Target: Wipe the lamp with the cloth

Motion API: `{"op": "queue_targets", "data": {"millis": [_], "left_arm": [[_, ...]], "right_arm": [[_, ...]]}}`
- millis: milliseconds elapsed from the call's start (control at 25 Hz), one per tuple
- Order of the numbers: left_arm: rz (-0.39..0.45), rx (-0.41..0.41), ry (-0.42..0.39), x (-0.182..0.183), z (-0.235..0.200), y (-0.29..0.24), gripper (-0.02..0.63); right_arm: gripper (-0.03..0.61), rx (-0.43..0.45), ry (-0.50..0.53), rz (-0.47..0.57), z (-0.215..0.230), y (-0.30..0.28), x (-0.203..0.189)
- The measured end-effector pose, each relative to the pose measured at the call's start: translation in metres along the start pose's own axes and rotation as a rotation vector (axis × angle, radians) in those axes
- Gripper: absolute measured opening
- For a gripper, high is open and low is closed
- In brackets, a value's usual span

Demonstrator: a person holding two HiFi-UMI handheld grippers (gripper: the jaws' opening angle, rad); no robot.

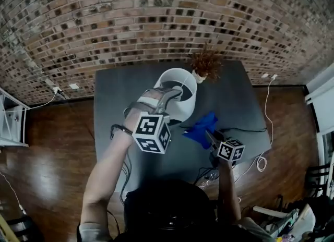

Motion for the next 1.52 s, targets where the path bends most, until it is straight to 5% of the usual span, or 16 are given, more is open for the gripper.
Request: {"op": "queue_targets", "data": {"millis": [120,240,280,400,640,1040,1200,1360,1440,1520], "left_arm": [[-0.221,-0.051,-0.239,0.011,0.012,-0.034,0.441],[-0.293,-0.191,-0.261,0.01,0.007,-0.051,0.239],[-0.305,-0.234,-0.245,0.012,0.003,-0.054,0.222],[-0.304,-0.358,-0.168,0.014,-0.009,-0.056,0.135],[-0.151,-0.521,0.205,0.0,-0.036,-0.047,0.066],[-0.079,-0.489,0.428,-0.023,-0.03,-0.024,0.063],[0.126,-0.441,0.666,-0.045,-0.02,0.012,0.063],[0.477,-0.381,1.105,-0.116,0.027,0.023,0.063],[0.558,-0.339,1.309,-0.158,0.057,0.003,0.066],[0.554,-0.295,1.425,-0.187,0.081,-0.009,0.066]], "right_arm": [[0.086,0.01,-0.053,0.005,-0.014,0.0,-0.026],[0.086,0.027,-0.086,0.027,-0.023,0.001,-0.041],[0.086,0.032,-0.095,0.032,-0.02,0.003,-0.044],[0.086,0.044,-0.15,0.048,-0.016,0.005,-0.059],[0.086,0.178,-0.281,0.189,-0.018,-0.004,-0.068],[0.086,0.595,-0.469,0.244,-0.052,-0.113,-0.017],[0.085,0.592,-0.322,0.192,-0.052,-0.077,-0.003],[0.086,0.594,-0.137,0.144,-0.068,-0.031,0.018],[0.086,0.552,-0.107,0.103,-0.073,-0.038,0.02],[0.086,0.49,-0.103,0.046,-0.076,-0.06,0.013]]}}
Point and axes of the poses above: the fingertips, and each gripper's own axes: y backward along the fingers, z to its right, x out of its top, the point moved 9 cm from there along y, backward along the fingers, and after that the axes turned 9 degrees about -z, right-handed, at the moved point
